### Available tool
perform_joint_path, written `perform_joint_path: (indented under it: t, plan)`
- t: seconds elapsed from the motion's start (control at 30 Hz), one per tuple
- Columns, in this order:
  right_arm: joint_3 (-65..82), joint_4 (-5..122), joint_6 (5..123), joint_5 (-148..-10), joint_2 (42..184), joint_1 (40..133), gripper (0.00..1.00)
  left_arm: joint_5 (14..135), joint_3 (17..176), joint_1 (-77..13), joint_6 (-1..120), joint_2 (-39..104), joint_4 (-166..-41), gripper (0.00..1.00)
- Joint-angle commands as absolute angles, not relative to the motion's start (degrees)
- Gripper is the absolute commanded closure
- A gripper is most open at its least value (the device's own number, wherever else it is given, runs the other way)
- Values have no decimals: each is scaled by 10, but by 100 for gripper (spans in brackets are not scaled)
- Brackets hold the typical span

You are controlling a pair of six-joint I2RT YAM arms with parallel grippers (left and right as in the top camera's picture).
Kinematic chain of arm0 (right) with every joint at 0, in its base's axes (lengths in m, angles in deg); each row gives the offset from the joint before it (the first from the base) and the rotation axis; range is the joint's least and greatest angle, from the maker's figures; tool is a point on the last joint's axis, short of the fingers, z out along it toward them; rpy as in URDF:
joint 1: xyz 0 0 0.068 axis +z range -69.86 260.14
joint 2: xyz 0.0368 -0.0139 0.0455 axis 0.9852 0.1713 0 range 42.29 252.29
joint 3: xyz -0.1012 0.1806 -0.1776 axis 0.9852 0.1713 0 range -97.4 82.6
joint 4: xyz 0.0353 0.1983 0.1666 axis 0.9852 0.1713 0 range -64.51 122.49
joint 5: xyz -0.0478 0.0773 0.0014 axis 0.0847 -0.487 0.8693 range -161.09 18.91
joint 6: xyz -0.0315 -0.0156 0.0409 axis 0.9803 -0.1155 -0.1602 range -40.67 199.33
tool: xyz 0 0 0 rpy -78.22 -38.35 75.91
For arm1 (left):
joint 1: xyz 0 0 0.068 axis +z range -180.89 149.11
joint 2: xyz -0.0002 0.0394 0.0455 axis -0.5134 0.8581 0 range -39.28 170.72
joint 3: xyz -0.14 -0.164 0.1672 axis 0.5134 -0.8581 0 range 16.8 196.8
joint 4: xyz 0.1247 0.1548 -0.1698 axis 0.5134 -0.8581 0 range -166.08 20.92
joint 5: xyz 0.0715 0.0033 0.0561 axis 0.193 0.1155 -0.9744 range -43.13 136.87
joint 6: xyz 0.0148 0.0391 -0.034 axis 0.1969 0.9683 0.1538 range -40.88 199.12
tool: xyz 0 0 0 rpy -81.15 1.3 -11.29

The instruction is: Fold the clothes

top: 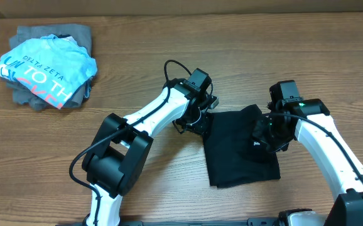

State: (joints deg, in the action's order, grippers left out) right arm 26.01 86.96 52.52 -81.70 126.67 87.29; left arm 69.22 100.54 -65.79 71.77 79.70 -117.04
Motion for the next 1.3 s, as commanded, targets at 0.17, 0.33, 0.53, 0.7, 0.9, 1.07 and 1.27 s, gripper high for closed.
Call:
perform_joint_path:
  t: [0.17,0.33,0.53,0.7,0.9,1.07,1.27]
  plan:
    - [407,718,463,-799,1274,871,95,705,1013,-658,712,802,-1170,63]
    - [445,714,362,-701,1273,863,96,705,1013,-657,712,802,-1175,63]
    - [368,788,402,-695,1241,835,84,705,1013,-657,712,802,-1181,62]
    - [310,820,480,-735,1205,831,57,707,1013,-656,711,798,-1183,56]
    - [302,836,569,-883,1178,832,54,807,1013,-653,712,788,-1184,28]
    - [342,855,561,-892,1193,832,60,819,1013,-655,712,788,-1174,18]
    - [449,826,475,-892,1197,832,74,795,1013,-644,712,788,-1175,54]
